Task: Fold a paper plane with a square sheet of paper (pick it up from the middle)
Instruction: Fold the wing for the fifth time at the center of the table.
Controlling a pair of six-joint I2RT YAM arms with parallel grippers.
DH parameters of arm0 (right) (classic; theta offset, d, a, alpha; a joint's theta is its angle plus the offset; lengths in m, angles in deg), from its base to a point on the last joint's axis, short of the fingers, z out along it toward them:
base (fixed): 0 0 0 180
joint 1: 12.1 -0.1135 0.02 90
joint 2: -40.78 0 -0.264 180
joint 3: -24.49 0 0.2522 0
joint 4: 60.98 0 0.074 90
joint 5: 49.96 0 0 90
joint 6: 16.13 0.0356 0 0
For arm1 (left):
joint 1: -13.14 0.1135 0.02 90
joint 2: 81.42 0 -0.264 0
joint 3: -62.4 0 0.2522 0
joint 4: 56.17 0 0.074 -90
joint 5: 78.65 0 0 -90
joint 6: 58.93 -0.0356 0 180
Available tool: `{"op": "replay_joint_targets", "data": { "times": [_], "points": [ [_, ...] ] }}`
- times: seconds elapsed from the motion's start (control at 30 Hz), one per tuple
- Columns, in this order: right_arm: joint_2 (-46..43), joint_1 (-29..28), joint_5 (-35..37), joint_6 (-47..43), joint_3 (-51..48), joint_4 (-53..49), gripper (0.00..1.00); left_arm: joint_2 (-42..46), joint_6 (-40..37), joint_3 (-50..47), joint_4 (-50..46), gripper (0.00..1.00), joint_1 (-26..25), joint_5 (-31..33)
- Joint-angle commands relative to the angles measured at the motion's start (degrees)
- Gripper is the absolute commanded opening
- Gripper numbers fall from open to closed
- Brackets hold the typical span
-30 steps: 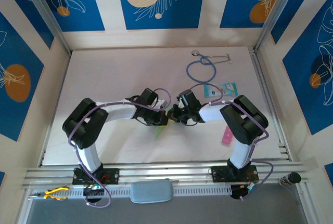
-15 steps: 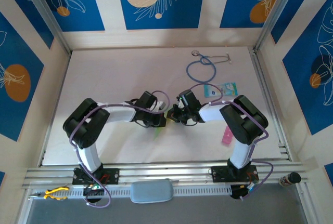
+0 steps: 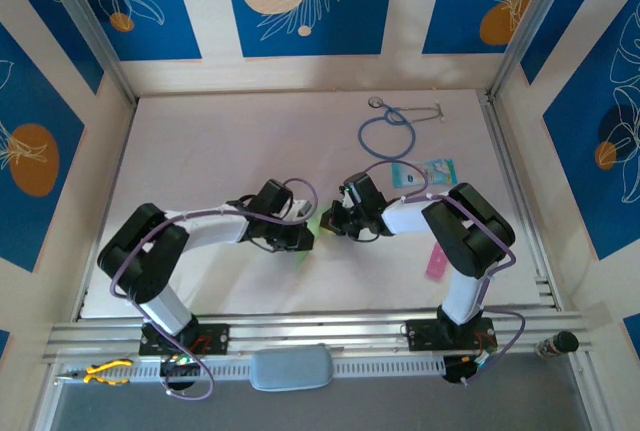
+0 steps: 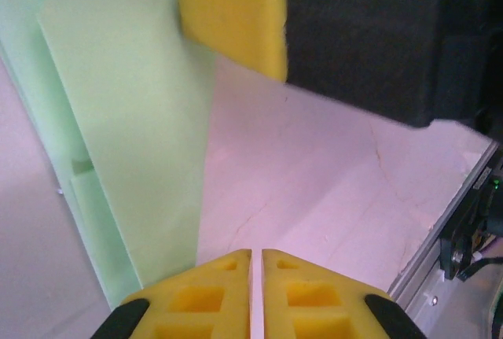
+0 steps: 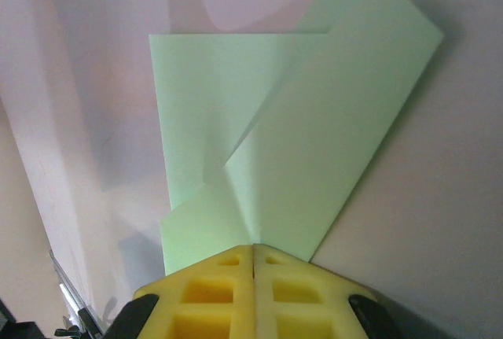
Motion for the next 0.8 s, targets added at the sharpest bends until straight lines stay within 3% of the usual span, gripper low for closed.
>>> {"op": "replay_joint_targets", "data": {
  "times": [0.0,0.77],
  "points": [
    [2.93,0.04,3.51,0.17,-0.52,-5.57,0.00,0.11,-1.79,-2.01,-2.01,0.12,-0.50,-1.89],
    [3.48,-0.02,3.78,0.04,-0.91,-6.13,0.00,6.52,0.32,-10.88,-2.80,0.11,-0.40,4.13]
  ]
}}
